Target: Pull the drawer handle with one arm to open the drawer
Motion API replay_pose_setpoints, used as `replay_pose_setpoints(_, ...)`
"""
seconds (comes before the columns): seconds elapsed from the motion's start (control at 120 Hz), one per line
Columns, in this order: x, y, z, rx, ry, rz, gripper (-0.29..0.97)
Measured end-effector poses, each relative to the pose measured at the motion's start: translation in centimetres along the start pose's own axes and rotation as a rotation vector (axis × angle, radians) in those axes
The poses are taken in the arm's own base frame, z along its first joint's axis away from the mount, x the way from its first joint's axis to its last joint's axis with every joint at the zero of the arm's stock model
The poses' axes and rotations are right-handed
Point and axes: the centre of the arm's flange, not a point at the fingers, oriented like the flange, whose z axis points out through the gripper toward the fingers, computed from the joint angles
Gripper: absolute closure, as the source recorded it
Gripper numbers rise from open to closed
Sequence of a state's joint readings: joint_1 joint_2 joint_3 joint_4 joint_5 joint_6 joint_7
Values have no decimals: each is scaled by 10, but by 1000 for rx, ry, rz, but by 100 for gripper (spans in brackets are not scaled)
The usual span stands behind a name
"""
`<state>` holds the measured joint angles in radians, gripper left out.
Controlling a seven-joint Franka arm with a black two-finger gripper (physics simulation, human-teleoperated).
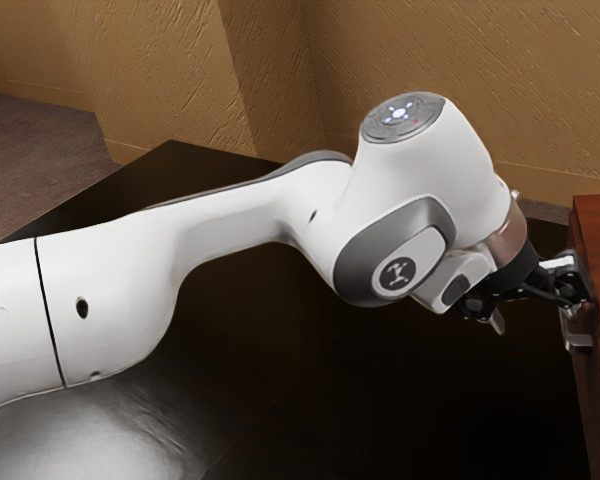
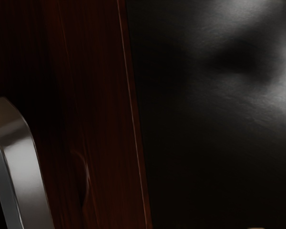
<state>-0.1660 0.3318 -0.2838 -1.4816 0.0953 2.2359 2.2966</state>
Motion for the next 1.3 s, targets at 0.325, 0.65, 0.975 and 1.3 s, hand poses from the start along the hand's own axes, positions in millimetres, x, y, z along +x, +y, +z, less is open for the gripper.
replay_pose_setpoints(0.325,-7,42,0,-67,-14,-28,4)
replay_pose_setpoints(0.65,-7,81,-15,-116,-28,-68,4)
replay_pose_setpoints(0.975,-1,115,-37,-155,-49,-105,15)
replay_pose_setpoints(1.3,1,120,-45,-164,-61,-109,13)
